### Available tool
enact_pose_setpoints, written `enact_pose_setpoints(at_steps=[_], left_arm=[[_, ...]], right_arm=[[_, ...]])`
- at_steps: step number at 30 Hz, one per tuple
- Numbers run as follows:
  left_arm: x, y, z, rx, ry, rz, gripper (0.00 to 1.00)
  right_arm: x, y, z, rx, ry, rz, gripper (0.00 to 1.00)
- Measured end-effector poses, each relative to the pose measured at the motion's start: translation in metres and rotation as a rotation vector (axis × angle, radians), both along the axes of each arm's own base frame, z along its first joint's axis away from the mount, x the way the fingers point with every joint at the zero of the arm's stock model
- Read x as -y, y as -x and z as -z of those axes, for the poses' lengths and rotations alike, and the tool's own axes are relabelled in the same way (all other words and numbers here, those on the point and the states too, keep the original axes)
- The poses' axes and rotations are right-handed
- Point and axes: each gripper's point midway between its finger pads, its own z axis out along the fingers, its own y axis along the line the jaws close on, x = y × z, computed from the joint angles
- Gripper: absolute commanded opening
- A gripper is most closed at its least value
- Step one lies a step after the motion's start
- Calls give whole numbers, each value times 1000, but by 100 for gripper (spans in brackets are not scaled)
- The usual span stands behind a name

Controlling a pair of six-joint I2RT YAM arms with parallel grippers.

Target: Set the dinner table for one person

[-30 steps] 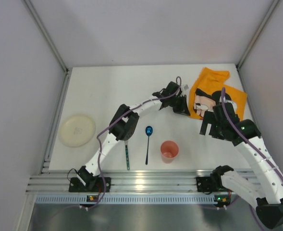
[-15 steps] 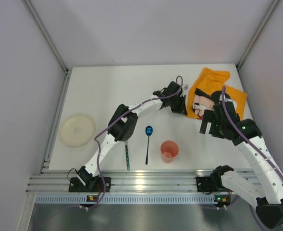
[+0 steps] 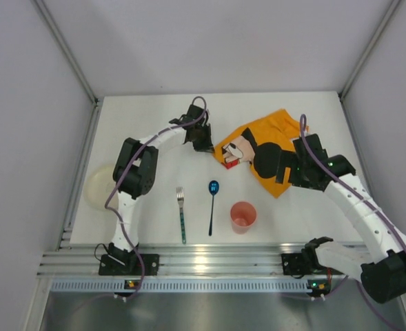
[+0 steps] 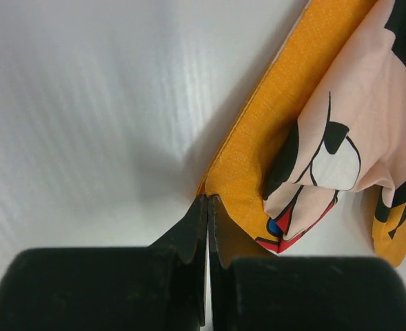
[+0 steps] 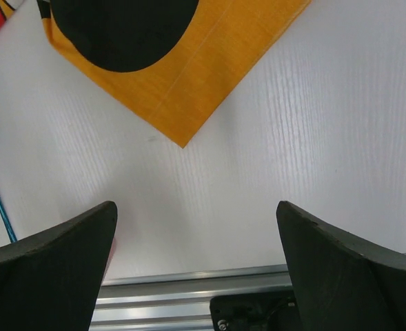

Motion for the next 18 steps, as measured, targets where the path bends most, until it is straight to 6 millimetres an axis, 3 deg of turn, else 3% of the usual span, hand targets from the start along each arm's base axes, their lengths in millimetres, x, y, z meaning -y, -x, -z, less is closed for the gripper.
enact_pose_setpoints(at_steps=[10, 15, 18], left_arm=[[-46, 35, 7, -59, -62, -58, 0], [-72, 37, 7, -68, -71, -93, 0], [-77, 34, 7, -67, -67, -100, 0]], right_arm=[[-17, -19, 33, -100, -15, -14, 100], [-21, -17, 55, -159, -25, -13, 100], [-24, -12, 67, -193, -46, 0, 100]])
